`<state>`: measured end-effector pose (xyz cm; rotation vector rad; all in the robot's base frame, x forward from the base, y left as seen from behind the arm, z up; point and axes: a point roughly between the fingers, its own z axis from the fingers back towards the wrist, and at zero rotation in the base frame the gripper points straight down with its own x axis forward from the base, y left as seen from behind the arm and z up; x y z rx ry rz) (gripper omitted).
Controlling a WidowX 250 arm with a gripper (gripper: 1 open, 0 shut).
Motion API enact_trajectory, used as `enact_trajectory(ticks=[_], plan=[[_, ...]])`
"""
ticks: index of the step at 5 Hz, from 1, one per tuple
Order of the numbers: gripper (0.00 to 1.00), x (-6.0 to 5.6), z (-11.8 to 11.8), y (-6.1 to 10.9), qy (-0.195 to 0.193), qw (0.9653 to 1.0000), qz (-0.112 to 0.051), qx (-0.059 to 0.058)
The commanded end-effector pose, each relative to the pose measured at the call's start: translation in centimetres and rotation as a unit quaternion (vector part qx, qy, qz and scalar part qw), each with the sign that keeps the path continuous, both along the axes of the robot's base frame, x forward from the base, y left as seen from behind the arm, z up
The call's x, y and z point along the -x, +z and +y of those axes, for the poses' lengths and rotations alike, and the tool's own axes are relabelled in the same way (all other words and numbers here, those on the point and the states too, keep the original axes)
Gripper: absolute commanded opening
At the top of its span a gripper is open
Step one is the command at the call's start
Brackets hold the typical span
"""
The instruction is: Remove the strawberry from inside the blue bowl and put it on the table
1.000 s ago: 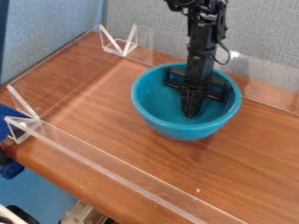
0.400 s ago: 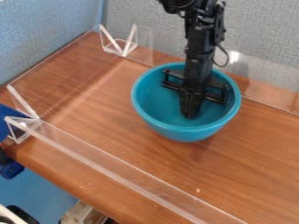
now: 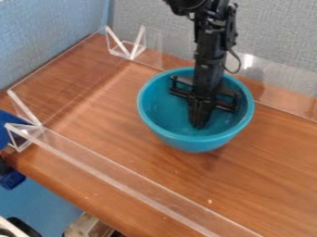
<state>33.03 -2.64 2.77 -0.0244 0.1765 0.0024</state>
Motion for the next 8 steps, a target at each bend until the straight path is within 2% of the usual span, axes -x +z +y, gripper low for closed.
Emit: enact_trajectory(ticks=[1, 6, 8], plan=[[0.0, -0.2, 0.7, 2.2, 0.01, 0.9996, -0.027, 0.002], [0.0, 0.8, 3.4, 3.3, 0.034, 0.9988, -0.033, -0.001], [0.0, 1.2, 3.6, 3.8, 0.033, 0.9988, -0.036, 0.003]])
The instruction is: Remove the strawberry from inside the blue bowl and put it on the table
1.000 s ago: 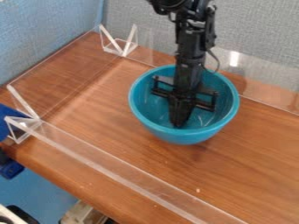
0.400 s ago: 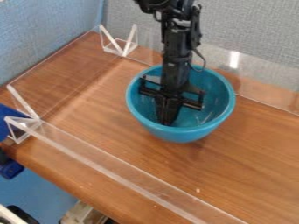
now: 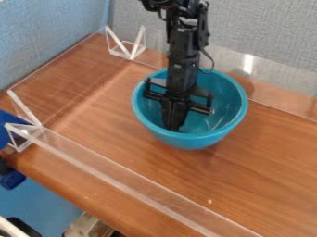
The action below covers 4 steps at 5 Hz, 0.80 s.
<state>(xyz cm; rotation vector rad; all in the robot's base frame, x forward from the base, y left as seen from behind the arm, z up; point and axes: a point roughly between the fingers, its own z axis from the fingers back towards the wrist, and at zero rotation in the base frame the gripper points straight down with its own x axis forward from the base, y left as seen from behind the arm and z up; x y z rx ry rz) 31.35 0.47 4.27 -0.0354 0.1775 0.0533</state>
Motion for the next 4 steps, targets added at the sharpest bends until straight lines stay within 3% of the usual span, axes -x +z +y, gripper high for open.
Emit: enact_trajectory(ticks=[1, 4], plan=[[0.0, -0.3, 0.6, 2.6, 0.007, 0.9993, -0.037, 0.002], [0.0, 0.4, 0.6, 3.8, 0.004, 0.9989, -0.046, 0.01]])
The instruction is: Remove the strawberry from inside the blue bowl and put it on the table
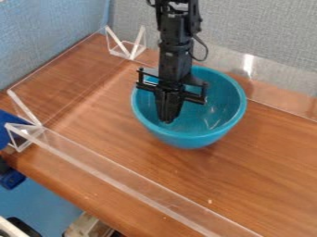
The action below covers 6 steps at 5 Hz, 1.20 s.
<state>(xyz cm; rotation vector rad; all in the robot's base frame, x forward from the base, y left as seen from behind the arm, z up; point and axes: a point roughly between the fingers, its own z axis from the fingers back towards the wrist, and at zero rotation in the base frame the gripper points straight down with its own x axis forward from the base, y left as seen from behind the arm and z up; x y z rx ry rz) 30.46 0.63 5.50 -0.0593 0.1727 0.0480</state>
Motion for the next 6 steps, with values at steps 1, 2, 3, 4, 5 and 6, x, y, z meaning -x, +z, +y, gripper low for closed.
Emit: enact_trajectory(ticks=[1, 2, 3, 4, 5, 6], plan=[[0.0, -0.4, 0.5, 3.0, 0.005, 0.9989, -0.046, 0.0], [0.0, -0.2, 0.6, 3.3, 0.004, 0.9988, -0.049, 0.002], [0.0, -0.1, 0.7, 3.8, 0.003, 0.9986, -0.053, 0.004], [0.0, 0.1, 0.8, 4.3, 0.003, 0.9983, -0.057, 0.006], [0.0, 0.3, 1.0, 4.8, 0.004, 0.9981, -0.061, 0.007], [0.0, 0.5, 1.9, 5.9, 0.011, 0.9974, -0.071, 0.005]])
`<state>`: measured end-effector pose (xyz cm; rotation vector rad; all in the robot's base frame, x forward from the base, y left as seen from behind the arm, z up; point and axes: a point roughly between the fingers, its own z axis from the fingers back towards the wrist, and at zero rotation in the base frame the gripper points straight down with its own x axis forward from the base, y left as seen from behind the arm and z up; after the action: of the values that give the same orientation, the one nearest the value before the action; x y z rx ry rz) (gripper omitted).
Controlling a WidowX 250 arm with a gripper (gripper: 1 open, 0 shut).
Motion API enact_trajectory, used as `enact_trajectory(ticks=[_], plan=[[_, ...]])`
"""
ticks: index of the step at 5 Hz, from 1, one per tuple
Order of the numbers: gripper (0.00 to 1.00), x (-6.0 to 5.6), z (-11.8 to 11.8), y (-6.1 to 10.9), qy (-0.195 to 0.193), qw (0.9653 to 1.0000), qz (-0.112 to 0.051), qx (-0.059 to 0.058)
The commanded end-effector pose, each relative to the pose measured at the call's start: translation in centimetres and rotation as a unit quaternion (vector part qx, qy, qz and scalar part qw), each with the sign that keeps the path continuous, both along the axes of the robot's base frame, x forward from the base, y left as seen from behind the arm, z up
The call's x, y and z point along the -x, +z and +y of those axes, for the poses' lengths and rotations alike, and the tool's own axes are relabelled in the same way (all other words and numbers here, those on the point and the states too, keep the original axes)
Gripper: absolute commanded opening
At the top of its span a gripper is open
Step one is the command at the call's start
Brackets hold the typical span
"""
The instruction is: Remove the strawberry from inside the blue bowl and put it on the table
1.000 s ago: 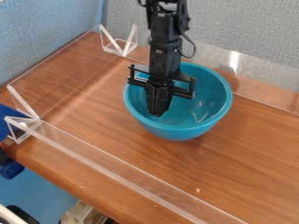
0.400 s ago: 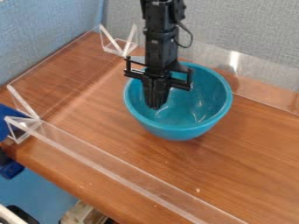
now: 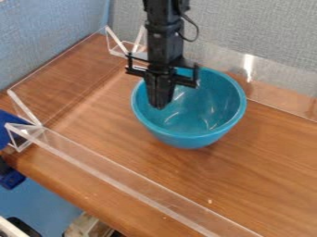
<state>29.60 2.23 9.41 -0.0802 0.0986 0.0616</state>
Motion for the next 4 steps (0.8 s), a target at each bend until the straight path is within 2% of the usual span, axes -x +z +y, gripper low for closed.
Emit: enact_trajectory(ticks=[1, 2, 3, 4], plan=[[0.0, 0.2, 1.9, 3.5, 0.018, 0.9987, -0.047, -0.005], [0.0, 0.5, 4.7, 3.6, 0.045, 0.998, -0.043, -0.01], [0.0, 1.2, 7.5, 2.5, 0.069, 0.9971, -0.028, -0.017], [0.0, 1.5, 9.3, 0.6, 0.078, 0.9966, -0.008, -0.024]])
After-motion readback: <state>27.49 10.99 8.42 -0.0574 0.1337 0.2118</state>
